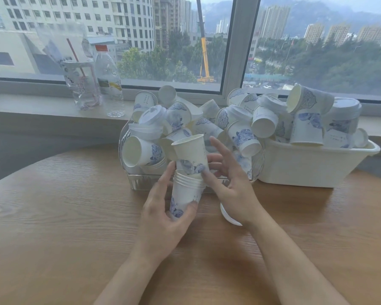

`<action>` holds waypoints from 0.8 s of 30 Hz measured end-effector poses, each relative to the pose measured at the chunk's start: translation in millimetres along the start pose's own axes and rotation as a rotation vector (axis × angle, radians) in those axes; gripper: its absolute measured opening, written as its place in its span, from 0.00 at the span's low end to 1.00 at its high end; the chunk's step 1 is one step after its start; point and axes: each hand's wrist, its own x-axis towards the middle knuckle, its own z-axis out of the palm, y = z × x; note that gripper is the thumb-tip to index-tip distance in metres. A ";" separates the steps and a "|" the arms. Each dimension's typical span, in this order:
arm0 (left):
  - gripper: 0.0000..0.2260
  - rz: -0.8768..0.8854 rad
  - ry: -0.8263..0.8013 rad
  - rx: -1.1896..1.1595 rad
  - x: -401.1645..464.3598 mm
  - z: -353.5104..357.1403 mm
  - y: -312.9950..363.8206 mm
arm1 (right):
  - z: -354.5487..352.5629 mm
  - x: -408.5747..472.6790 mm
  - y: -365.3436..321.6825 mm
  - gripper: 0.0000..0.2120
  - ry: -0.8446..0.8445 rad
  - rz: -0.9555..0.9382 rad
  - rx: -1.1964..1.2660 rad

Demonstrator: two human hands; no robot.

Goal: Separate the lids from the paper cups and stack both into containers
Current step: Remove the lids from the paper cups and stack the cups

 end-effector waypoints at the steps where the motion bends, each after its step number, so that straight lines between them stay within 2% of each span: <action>1: 0.40 0.004 -0.006 0.002 -0.2 -0.2 0.3 | 0.6 -0.4 0.3 0.30 -0.021 0.003 0.018; 4: 0.41 0.007 -0.019 0.015 -1.0 -0.5 0.9 | -1.5 -0.6 -0.5 0.32 -0.042 0.013 0.009; 9: 0.41 0.005 -0.021 0.007 -0.8 -0.2 1.7 | -2.2 -2.7 -0.8 0.27 -0.056 0.005 -0.016; 13: 0.41 0.018 -0.032 0.005 -1.6 -0.8 4.4 | -3.8 -2.0 1.1 0.30 -0.047 -0.010 -0.056; 20: 0.39 -0.012 0.011 -0.035 1.2 -2.9 1.2 | -3.6 -6.0 6.6 0.19 -0.019 -0.033 -0.080; 24: 0.39 -0.039 0.015 -0.060 2.2 -3.6 -1.5 | 1.2 -9.5 11.6 0.17 -0.003 -0.026 -0.063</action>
